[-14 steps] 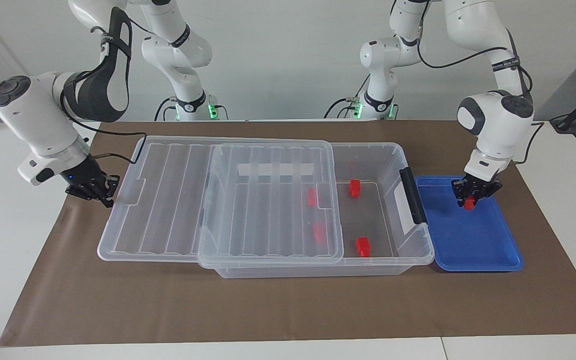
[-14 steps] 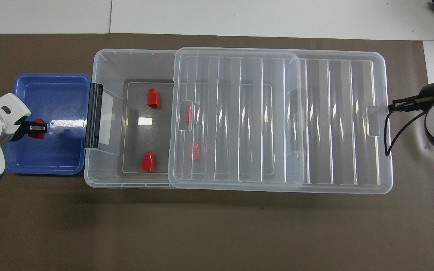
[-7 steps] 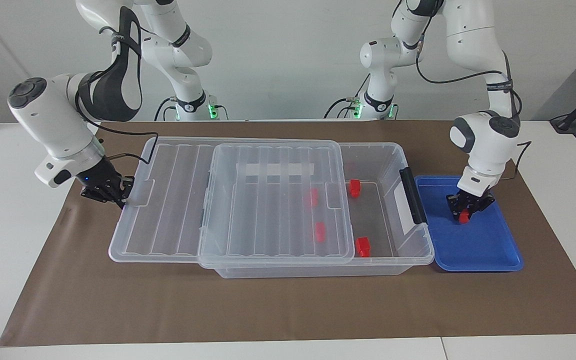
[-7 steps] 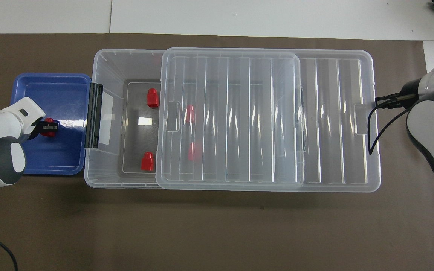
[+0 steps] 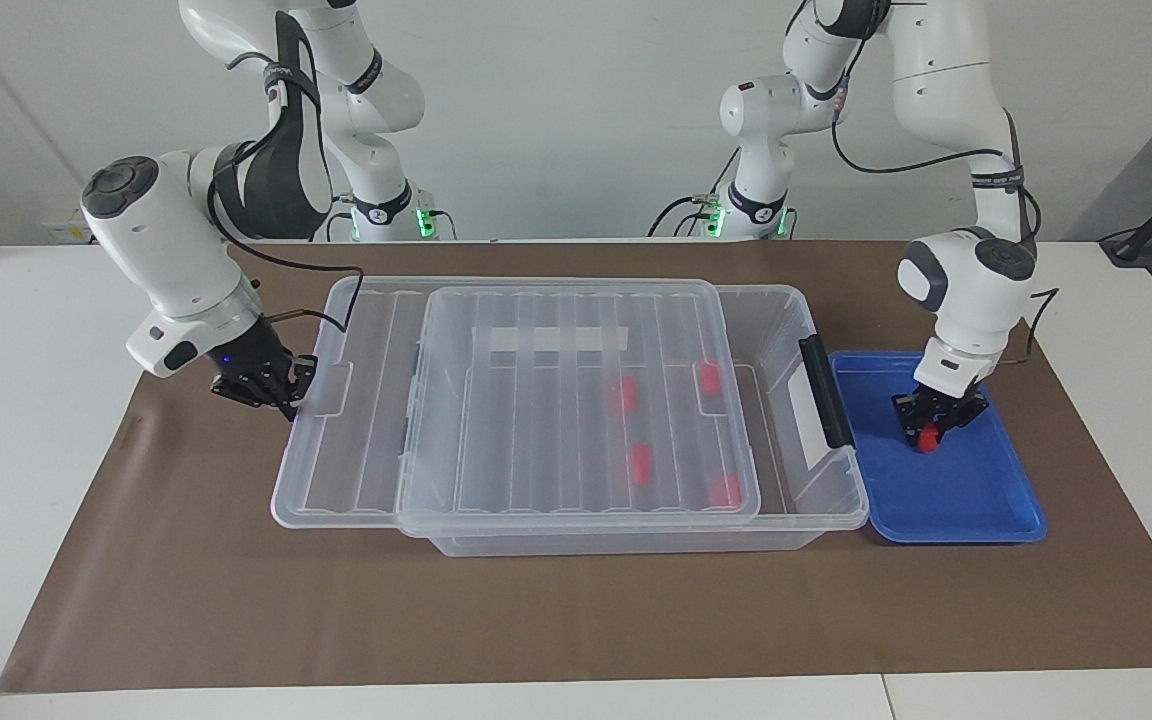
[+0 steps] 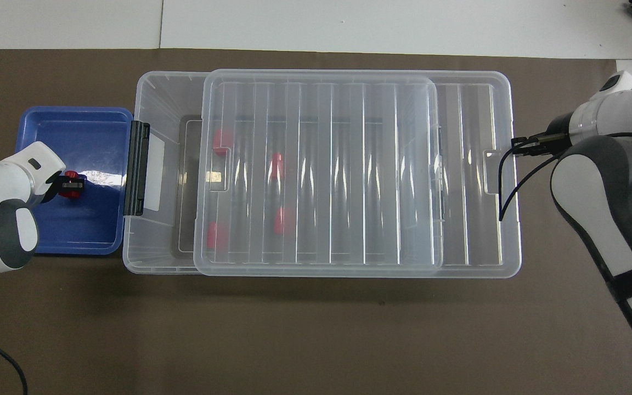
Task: Place red block in blue tray from box
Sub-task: 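Release the block with the left gripper while the right gripper slides the lid closed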
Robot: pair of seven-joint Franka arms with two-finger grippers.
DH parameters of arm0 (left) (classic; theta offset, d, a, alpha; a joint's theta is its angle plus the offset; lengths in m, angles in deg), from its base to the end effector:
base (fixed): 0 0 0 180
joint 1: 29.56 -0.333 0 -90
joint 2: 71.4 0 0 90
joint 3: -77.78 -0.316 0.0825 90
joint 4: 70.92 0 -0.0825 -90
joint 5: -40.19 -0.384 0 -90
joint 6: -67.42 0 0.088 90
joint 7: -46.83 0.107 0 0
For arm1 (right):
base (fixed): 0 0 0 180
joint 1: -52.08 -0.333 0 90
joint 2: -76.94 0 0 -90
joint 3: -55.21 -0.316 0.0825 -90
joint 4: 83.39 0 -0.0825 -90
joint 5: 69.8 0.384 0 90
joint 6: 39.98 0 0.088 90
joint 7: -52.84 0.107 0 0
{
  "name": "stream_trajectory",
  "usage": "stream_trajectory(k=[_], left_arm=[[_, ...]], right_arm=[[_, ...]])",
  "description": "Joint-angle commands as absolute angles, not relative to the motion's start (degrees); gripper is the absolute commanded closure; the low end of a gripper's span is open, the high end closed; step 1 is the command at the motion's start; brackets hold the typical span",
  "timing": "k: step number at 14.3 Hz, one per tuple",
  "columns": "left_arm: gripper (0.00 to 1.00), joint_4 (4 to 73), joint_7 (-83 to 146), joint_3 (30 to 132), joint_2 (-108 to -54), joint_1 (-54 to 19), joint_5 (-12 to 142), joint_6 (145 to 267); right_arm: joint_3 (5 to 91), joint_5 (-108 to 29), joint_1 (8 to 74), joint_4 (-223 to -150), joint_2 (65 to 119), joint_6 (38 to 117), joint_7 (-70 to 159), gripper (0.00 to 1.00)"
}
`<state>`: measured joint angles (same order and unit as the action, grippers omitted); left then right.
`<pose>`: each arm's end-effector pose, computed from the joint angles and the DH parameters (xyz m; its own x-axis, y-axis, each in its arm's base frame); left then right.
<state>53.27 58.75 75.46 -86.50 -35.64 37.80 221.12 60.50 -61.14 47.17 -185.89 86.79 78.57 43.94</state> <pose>0.5808 0.0840 0.2977 0.9661 -0.1068 0.2350 -0.0882 -0.9922 -0.0882 0.6211 0.0066 0.4645 0.9893 0.0786 0.1227 0.0918 -0.9901 -0.1060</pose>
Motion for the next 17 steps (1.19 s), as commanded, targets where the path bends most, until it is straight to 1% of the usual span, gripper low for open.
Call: stream_trajectory(k=[1, 5, 7, 9, 12, 15, 17], left_arm=[[0.00, 54.0, 60.0, 75.8, -87.4, -36.4, 38.7, 223.1], [0.00, 52.0, 59.7, 76.0, -86.8, -35.7, 38.7, 220.2], [0.00, 47.6, 59.7, 76.0, -84.5, -35.5, 38.7, 210.6], [0.00, 40.8, 59.2, 76.5, -82.9, -35.4, 38.7, 198.7], [0.00, 35.8, 59.0, 76.7, -78.6, -35.3, 38.7, 186.4], [0.00, 27.8, 59.1, 77.0, -74.9, -35.3, 38.7, 170.2], [0.00, 26.5, 59.0, 77.3, -70.6, -35.3, 38.6, 163.7]], right_arm=[[60.1, -59.7, 45.1, -186.5, 86.9, 80.7, 47.9, 1.00], [60.1, -59.7, 42.9, -186.6, 87.0, 81.1, 51.2, 1.00], [60.1, -59.7, 42.2, -186.6, 87.0, 81.2, 51.4, 1.00], [60.1, -59.7, 42.1, -186.6, 86.9, 81.2, 52.1, 1.00], [60.1, -59.7, 41.1, -187.0, 86.8, 81.2, 52.1, 1.00], [60.1, -58.2, 40.8, -187.2, 86.8, 81.2, 52.2, 1.00], [60.1, -58.0, 40.8, -187.2, 86.8, 81.2, 52.1, 1.00]])
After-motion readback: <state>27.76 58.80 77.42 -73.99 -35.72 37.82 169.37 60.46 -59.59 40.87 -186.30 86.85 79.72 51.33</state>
